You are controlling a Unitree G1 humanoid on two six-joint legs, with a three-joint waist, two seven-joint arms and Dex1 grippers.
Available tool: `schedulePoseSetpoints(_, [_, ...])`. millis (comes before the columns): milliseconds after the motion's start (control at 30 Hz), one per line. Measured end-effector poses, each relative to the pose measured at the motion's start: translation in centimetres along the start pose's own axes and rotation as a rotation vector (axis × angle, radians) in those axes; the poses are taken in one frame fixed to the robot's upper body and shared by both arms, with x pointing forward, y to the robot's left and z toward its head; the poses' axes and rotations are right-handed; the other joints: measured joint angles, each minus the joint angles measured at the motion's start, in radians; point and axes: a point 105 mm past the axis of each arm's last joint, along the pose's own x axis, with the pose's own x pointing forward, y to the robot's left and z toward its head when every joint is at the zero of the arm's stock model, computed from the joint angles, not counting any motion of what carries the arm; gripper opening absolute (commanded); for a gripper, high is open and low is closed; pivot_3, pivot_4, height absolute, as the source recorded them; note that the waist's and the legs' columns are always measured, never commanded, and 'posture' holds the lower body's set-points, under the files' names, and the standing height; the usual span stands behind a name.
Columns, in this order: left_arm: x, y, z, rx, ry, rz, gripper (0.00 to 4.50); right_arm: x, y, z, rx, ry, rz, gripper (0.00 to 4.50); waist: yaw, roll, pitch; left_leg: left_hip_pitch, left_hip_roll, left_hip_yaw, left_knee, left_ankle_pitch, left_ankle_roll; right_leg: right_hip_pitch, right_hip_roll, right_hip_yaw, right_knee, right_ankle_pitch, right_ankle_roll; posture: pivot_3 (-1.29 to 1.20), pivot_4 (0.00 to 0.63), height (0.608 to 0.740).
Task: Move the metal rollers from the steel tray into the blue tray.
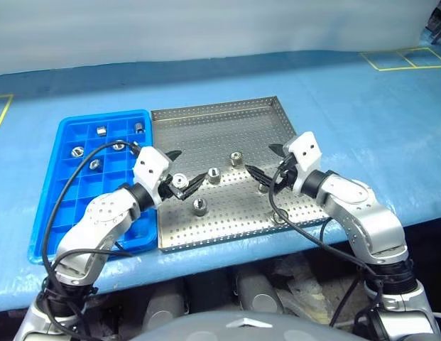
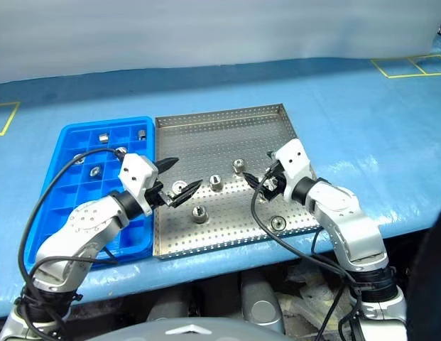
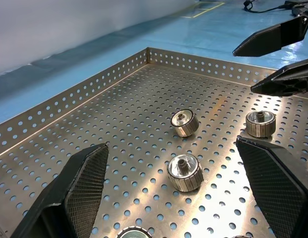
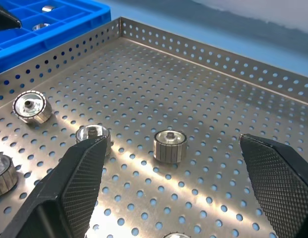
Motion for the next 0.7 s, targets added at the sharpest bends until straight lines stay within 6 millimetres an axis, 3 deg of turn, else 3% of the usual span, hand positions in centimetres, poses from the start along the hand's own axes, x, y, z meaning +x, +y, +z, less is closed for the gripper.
schedulePoseSetpoints(467, [0.6, 0.2, 1.5, -0.056, -0.100, 0.083, 4.48, 1.0, 0.4, -0.5, 0.028, -0.018, -0.022, 4.50, 0.010, 0.000, 0.000, 0.000, 0.000, 0.001, 0.000, 0.000, 0.000, 0.000, 0.000, 0.001, 0.000, 0.000, 0.000, -0.19, 0.150, 0.740])
schedulePoseSetpoints(700, [0.5, 0.7, 1.2, -0.068, -0.081, 0.112, 4.48, 1.0, 0.5, -0.8, 0.037, 0.007, -0.017, 4.50, 0.010, 0.000, 0.000, 0.000, 0.000, 0.001, 0.000, 0.000, 0.000, 0.000, 0.000, 0.001, 0.000, 0.000, 0.000, -0.19, 0.150, 0.740])
